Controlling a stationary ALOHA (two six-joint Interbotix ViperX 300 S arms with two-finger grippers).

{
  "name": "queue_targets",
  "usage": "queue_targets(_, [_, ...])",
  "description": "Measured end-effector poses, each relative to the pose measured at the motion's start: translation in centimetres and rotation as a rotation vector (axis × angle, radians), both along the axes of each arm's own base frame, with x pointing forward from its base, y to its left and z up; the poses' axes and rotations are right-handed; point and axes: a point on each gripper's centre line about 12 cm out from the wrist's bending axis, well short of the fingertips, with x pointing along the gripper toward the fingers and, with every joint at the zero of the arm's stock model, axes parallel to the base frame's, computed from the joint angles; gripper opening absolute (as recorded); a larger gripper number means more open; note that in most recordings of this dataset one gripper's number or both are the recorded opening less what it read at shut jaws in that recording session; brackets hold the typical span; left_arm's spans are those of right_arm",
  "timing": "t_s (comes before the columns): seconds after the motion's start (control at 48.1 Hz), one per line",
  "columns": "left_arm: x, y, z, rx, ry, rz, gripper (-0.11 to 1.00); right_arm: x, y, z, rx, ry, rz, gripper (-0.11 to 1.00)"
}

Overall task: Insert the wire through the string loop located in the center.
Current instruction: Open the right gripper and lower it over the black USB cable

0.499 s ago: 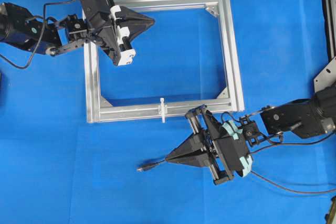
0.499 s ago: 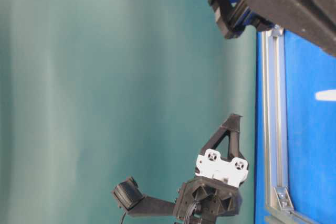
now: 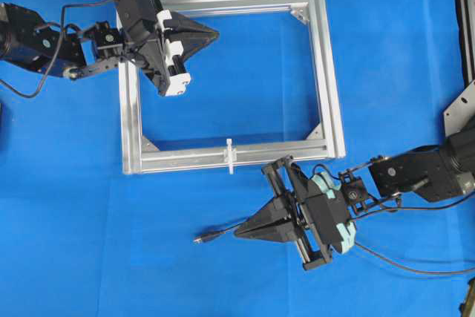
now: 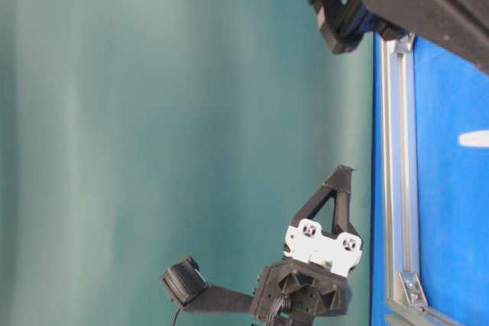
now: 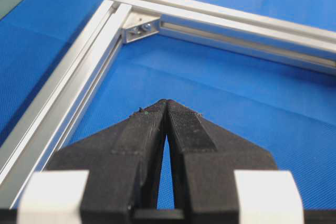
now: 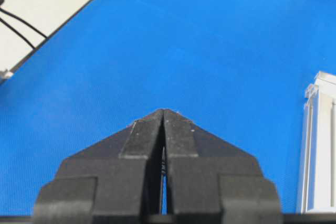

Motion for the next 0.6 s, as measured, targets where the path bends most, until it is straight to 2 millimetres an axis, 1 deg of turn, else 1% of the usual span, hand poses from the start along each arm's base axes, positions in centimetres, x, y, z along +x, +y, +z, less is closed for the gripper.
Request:
queue_targets(0.062, [0.00, 0.00, 0.00, 0.000, 0.000, 0.000, 0.00, 0.01, -0.08, -0.01, 0.007, 0.008, -0.005, -0.05])
queue_targets(0.125, [0.02, -0.06, 0.00, 0.000, 0.000, -0.002, 0.00, -0.07, -0.06, -0.10, 0.006, 0.017, -0.006, -0.01])
queue_targets(0.166, [0.02, -0.06, -0.06, 0.000, 0.001, -0.002, 0.00, -0.09, -0.07, -0.13, 0.004, 0.023, -0.006, 0.03])
queue_targets(0.208, [0.02, -0.06, 0.00, 0.000, 0.000, -0.002, 0.00, -0.04, -0.14, -0.02, 0.004, 0.023, -0.009, 0.10])
queue_targets(0.291, [0.02, -0.06, 0.00, 0.000, 0.000, -0.002, 0.00, -0.04, -0.22, -0.14, 0.006, 0.034, -0.017, 0.29])
queue_targets(0.416, [0.06, -0.18, -0.06, 0.000, 0.002, -0.006, 0.00, 0.04, -0.53, -0.35, 0.017, 0.060, -0.050, 0.68])
queue_targets(0.499, [0.04, -0.12, 0.02, 0.001, -0.001, -0.004, 0.00, 0.05, -0.68, -0.43, 0.018, 0.072, -0.061, 0.88])
queue_targets(0.52, [0.06, -0.18, 0.02, 0.001, -0.001, -0.006, 0.00, 0.01, -0.72, -0.56, 0.017, 0.078, -0.064, 0.90])
queue_targets(0.541, [0.05, -0.18, 0.00, 0.001, 0.000, -0.006, 0.00, 0.04, -0.71, -0.54, 0.017, 0.078, -0.064, 0.90])
queue_targets(0.603, [0.06, -0.17, -0.04, 0.000, 0.000, -0.005, 0.00, 0.03, -0.74, -0.62, 0.012, 0.084, -0.065, 0.85])
